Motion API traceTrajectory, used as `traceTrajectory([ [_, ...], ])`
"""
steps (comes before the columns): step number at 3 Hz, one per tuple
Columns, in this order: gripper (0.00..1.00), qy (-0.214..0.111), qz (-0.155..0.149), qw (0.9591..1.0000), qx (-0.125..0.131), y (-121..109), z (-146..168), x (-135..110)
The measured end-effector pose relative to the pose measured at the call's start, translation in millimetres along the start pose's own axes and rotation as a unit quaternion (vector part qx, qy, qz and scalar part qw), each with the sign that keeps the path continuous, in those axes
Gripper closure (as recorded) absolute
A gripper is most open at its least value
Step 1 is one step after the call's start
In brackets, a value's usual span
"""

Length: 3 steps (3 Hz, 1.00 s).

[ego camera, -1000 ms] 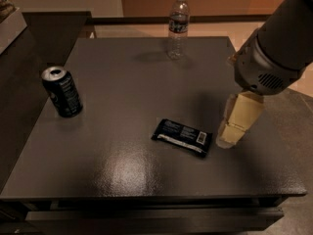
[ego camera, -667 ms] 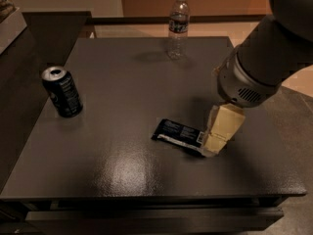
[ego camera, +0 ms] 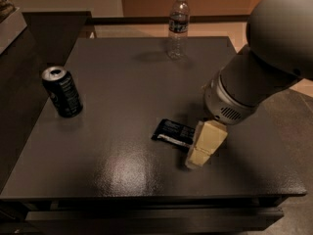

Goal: Move rxbar blueberry near water bottle

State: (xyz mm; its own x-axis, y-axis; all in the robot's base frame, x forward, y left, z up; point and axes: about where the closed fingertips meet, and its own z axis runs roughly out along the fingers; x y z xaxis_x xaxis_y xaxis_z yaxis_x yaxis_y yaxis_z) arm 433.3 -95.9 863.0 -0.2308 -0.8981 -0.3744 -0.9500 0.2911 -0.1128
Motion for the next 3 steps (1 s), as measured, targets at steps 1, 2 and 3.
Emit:
traceTrajectory([
  [1,0.00,-0.004,0.007,1.0000,-0.005,3,13,1],
  [2,0.00,-0.003,0.012,0.9999,-0.009,3,22,3],
  [3,0.00,-0.002,0.016,0.9998,-0.013,4,30,6],
])
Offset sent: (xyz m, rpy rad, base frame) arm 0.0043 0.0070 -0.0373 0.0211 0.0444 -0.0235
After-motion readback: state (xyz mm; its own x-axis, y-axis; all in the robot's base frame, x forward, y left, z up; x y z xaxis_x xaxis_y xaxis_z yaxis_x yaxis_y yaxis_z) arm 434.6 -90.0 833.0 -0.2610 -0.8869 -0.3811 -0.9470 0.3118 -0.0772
